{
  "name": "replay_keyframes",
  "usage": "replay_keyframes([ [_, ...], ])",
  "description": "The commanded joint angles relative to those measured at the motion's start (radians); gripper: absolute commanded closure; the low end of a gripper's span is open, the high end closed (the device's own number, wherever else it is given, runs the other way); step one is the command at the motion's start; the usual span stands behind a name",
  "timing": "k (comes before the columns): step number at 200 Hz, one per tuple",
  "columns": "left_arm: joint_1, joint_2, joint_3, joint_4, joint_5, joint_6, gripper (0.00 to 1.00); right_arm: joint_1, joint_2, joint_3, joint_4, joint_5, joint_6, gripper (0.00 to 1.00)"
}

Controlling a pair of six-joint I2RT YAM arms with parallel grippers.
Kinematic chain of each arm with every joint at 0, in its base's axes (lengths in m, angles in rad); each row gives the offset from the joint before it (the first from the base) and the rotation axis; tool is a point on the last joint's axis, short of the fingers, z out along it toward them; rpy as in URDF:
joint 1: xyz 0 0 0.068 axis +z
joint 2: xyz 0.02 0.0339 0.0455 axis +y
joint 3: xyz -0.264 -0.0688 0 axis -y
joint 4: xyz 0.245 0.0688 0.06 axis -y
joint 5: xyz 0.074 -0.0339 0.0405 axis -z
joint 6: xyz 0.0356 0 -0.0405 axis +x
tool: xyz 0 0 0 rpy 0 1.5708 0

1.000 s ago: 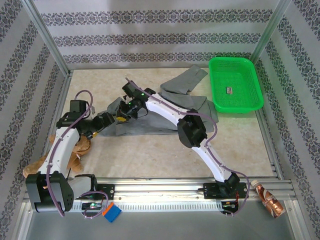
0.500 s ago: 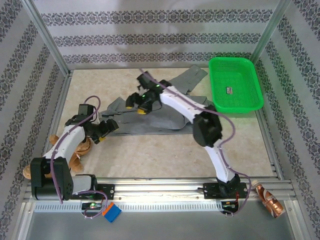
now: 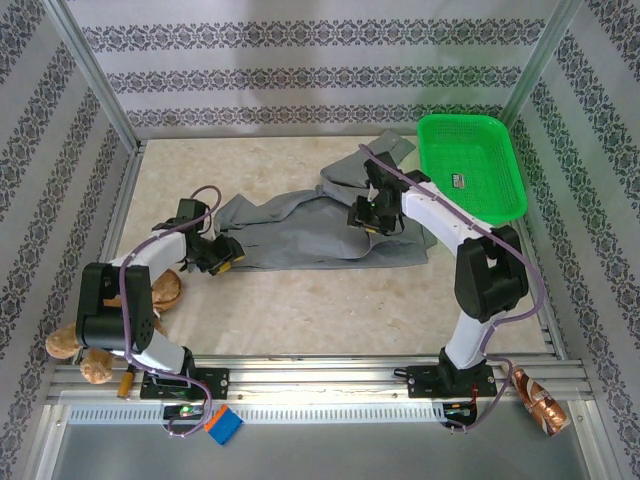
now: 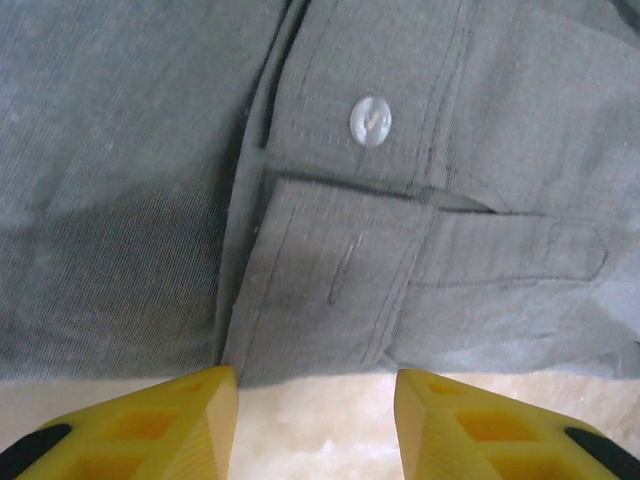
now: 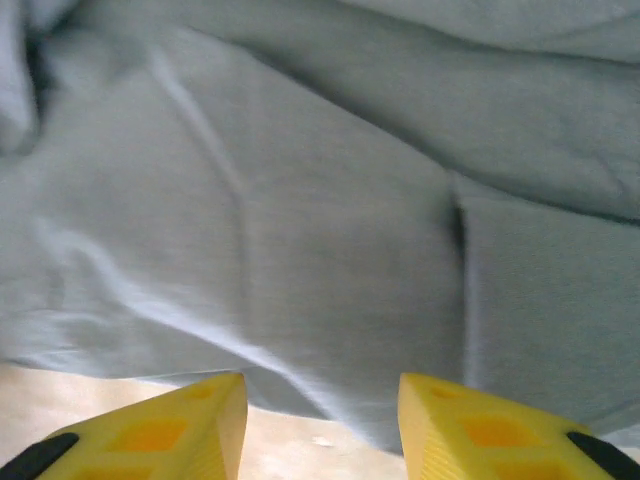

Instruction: Fold and stack the long sleeve shirts

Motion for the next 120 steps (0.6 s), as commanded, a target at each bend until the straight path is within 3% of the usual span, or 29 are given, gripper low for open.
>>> replay_keyframes([
  [1,-0.009,0.04,0.042,0.039,0.001,0.017,0.62,-0.015,0.027,-0.022,0.033,0.061,-0.054,0.64],
  [22,-0.009,0.075,0.045,0.033,-0.013,0.033,0.73,-0.017,0.06,-0.029,0.03,0.153,-0.053,0.72],
  [32,-0.009,0.085,0.038,0.033,-0.027,0.036,0.85,-0.023,0.071,-0.046,0.035,0.198,-0.04,0.75],
  [39,-0.009,0.091,0.029,0.033,-0.033,0.037,0.89,-0.029,0.077,-0.064,0.044,0.222,-0.032,0.77],
  [73,-0.009,0.093,-0.011,0.03,-0.066,0.035,0.92,-0.055,0.116,-0.142,0.067,0.281,0.017,0.8],
  [120,-0.005,0.051,-0.043,-0.003,-0.09,0.043,0.94,-0.078,0.035,-0.248,0.113,0.316,0.089,0.79],
])
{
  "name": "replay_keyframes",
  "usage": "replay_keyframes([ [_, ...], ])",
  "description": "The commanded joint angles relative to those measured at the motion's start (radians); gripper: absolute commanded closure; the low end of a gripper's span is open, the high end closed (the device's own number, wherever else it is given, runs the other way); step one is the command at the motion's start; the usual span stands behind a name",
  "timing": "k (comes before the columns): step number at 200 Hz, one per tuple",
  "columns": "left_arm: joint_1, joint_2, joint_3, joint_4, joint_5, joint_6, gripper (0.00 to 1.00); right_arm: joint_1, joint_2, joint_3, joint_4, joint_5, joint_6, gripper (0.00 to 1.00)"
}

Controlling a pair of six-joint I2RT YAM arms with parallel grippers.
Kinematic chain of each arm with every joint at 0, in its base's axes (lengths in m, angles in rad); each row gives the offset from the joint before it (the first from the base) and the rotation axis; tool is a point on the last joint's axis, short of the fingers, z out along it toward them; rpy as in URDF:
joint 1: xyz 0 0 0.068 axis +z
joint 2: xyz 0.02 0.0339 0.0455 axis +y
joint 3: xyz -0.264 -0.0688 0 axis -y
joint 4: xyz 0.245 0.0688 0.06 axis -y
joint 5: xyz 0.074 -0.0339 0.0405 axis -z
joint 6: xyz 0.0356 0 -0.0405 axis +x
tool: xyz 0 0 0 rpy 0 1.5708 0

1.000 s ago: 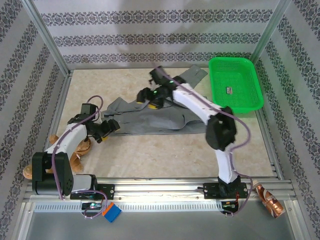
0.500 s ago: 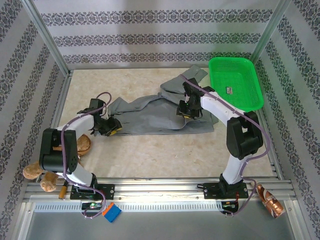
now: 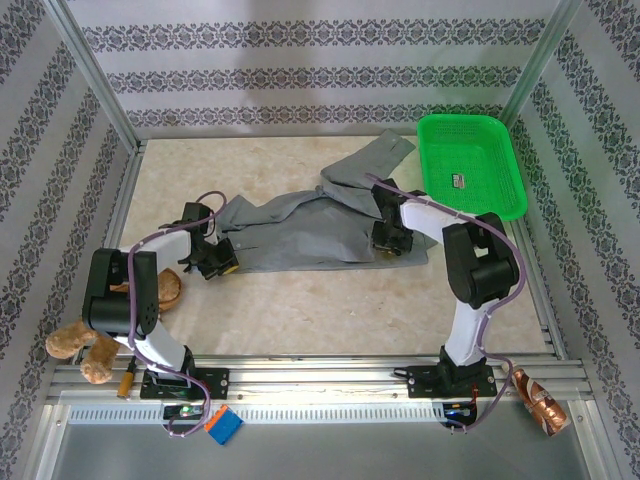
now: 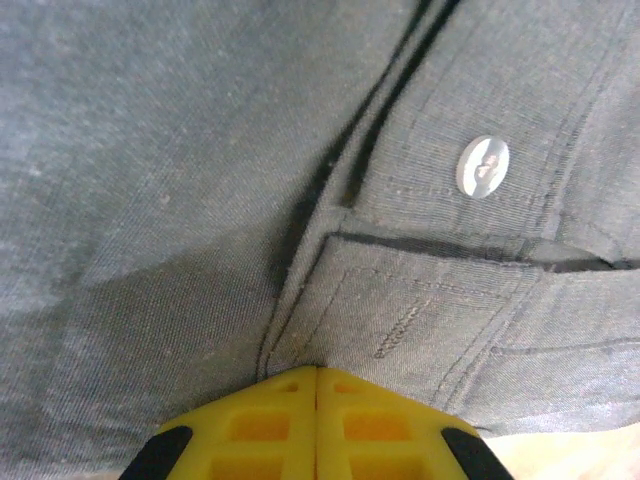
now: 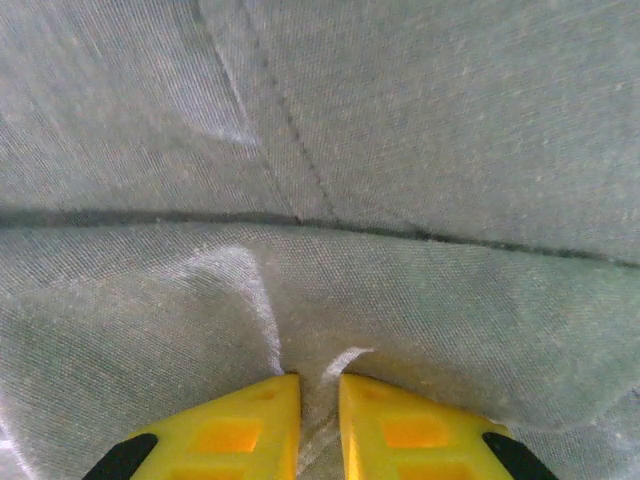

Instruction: Fold and stack the long sleeve shirts

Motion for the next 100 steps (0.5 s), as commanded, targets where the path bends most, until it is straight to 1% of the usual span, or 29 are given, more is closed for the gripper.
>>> replay_keyframes([
  [1,-0.003,-0.027,-0.025,-0.03,-0.039,0.023,0.94,-0.019,-0.055,-0.056,0.02,0.055,0.061,0.79],
  [11,-0.004,-0.044,-0.023,-0.036,-0.021,0.026,0.94,-0.026,-0.075,-0.064,0.019,0.053,0.071,0.78],
  [19,-0.004,-0.066,-0.018,-0.04,0.0,0.024,0.9,-0.027,-0.097,-0.073,0.028,0.042,0.072,0.75],
  [35,-0.005,-0.125,0.014,-0.077,0.016,0.019,0.76,-0.029,-0.162,-0.088,0.053,0.025,0.074,0.63],
  [50,-0.008,-0.19,0.075,-0.145,-0.001,0.02,0.64,-0.044,-0.223,-0.094,0.051,0.01,0.093,0.52],
  [76,-0.018,-0.255,0.204,-0.23,-0.03,0.024,0.58,-0.093,-0.279,-0.128,0.086,-0.08,0.126,0.46],
  [86,-0.034,-0.247,0.249,-0.221,-0.004,0.018,0.57,-0.105,-0.274,-0.139,0.101,-0.114,0.129,0.45],
  [100,-0.091,-0.202,0.317,-0.186,0.045,0.01,0.56,-0.117,-0.254,-0.158,0.133,-0.154,0.132,0.45],
])
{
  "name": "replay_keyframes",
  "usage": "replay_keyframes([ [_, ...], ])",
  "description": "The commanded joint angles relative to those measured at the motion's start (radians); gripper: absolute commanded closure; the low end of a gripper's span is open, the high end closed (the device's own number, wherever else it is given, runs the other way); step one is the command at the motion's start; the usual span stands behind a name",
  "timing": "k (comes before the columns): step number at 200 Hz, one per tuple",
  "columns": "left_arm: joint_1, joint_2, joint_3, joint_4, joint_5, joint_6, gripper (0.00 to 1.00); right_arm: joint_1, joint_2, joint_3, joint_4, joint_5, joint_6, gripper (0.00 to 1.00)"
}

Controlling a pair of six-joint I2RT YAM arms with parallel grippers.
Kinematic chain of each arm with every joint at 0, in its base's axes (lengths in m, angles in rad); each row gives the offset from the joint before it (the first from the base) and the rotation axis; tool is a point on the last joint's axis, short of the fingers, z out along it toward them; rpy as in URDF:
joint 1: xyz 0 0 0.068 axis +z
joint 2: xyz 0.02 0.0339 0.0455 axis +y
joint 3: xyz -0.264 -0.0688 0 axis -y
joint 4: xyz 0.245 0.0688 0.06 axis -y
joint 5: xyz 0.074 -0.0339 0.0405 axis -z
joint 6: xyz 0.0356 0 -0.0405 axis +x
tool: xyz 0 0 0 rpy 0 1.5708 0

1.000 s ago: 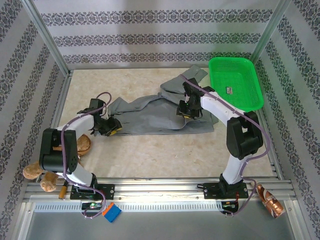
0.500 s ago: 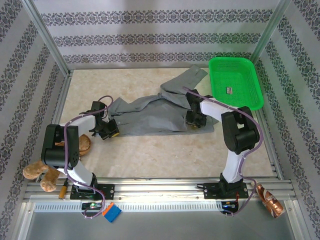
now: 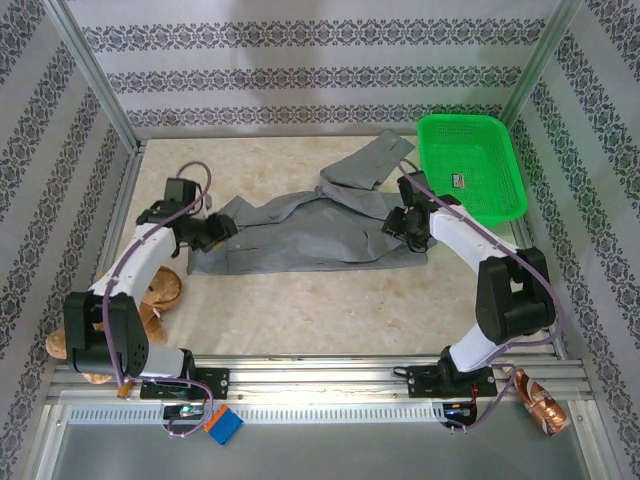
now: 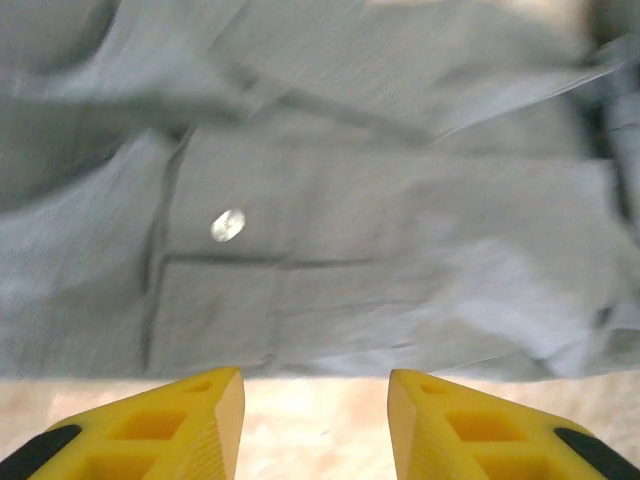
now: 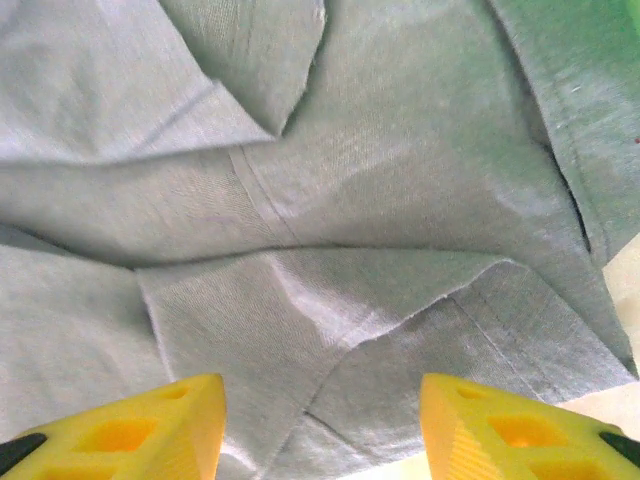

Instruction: Fold and stack the long sleeve shirts

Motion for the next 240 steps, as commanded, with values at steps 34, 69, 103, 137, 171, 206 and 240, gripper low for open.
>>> replay_keyframes([
  [34,-0.276,0.248,0.28,0.062,0.09,0.011,0.54,-0.046,0.058,-0.093,0.115,-0.109,0.07,0.46],
  [69,-0.396,0.471,0.447,0.127,0.101,-0.007,0.57,-0.08,0.095,-0.117,0.189,-0.13,0.102,0.47],
  [103,-0.451,0.649,0.582,0.132,0.111,-0.015,0.6,-0.096,0.129,-0.104,0.234,-0.157,0.127,0.51],
  [137,-0.457,0.745,0.609,0.143,0.084,-0.03,0.64,-0.109,0.151,-0.097,0.252,-0.168,0.141,0.61],
  [171,-0.451,0.767,0.552,0.135,0.02,-0.028,0.68,-0.123,0.15,-0.107,0.26,-0.171,0.159,0.78],
  [206,-0.412,0.75,0.404,0.183,-0.039,-0.061,0.72,-0.155,0.111,-0.162,0.27,-0.153,0.205,0.95],
  [240,-0.39,0.717,0.273,0.206,-0.097,-0.052,0.75,-0.2,0.055,-0.25,0.324,-0.121,0.297,1.0],
])
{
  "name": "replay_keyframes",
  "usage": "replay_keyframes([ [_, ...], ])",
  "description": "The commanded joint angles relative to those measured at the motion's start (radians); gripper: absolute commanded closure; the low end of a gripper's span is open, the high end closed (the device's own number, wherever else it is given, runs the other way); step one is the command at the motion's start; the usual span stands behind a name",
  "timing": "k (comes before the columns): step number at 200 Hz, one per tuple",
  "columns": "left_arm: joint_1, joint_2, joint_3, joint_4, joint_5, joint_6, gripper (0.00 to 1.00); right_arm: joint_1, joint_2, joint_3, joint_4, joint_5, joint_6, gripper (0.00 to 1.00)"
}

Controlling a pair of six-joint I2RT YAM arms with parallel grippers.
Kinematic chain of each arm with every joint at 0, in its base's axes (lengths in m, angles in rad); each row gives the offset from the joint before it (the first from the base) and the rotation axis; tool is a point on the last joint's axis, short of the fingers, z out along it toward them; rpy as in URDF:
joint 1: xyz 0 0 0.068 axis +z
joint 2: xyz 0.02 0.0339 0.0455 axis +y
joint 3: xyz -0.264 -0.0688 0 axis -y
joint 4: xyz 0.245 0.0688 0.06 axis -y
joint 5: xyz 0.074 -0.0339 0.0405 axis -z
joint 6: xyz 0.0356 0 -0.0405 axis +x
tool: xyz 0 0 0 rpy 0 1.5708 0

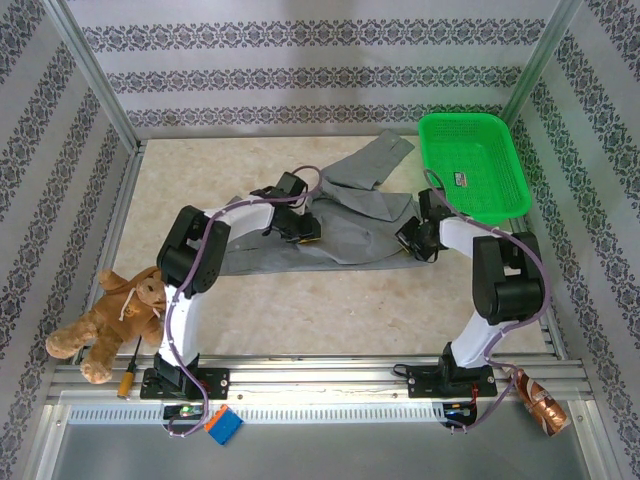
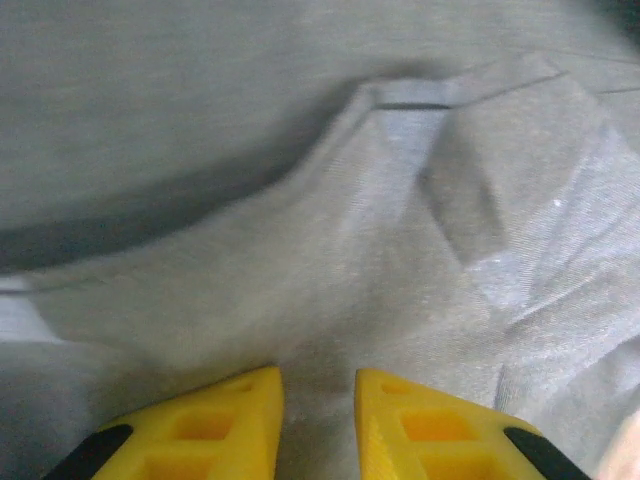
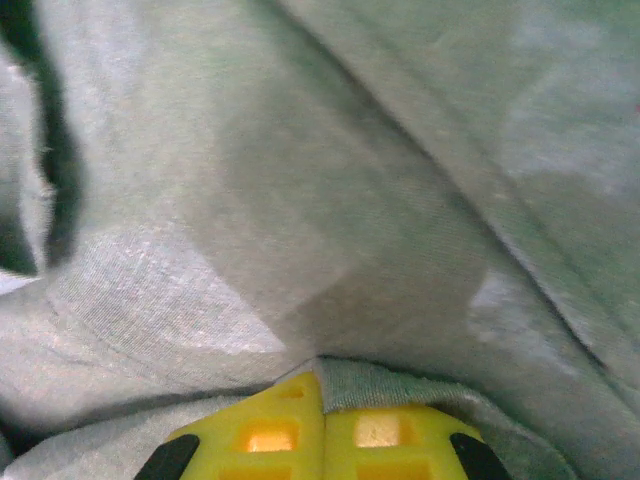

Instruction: Fold and stack the long sleeve shirts

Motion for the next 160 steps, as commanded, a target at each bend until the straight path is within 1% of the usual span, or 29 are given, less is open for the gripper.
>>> replay_keyframes([
  [1,0.029,-0.002,-0.107,-0.021,-0.103,-0.009,0.75,-0.038,-0.055,-0.063,0.033,0.056,0.087,1.0],
  [27,0.04,-0.023,-0.165,0.015,-0.098,-0.012,0.75,-0.057,-0.104,-0.113,0.064,0.09,0.137,1.0],
  [48,0.04,-0.039,-0.183,0.063,-0.05,-0.018,0.74,-0.06,-0.097,-0.112,0.063,0.077,0.142,1.0],
  [64,0.04,-0.072,-0.177,0.104,-0.002,-0.039,0.67,-0.056,-0.09,-0.106,0.053,0.061,0.138,0.95],
  [79,0.038,-0.11,-0.138,0.108,0.046,-0.052,0.6,-0.05,-0.106,-0.112,0.049,0.056,0.14,0.88],
  [87,0.039,-0.137,-0.116,0.092,0.062,-0.053,0.55,-0.043,-0.122,-0.111,0.039,0.052,0.134,0.84],
  [99,0.039,-0.185,-0.081,0.05,0.07,-0.042,0.46,-0.029,-0.157,-0.1,0.002,0.057,0.113,0.74],
  [120,0.042,-0.269,-0.04,-0.072,0.053,0.011,0.4,0.002,-0.24,-0.082,-0.098,0.084,0.057,0.62],
  [139,0.052,-0.35,-0.077,-0.17,0.013,0.043,0.37,0.04,-0.332,-0.069,-0.183,0.117,0.014,0.59],
  [160,0.087,-0.432,-0.216,-0.222,-0.046,0.044,0.37,0.122,-0.386,-0.033,-0.224,0.135,-0.034,0.57],
])
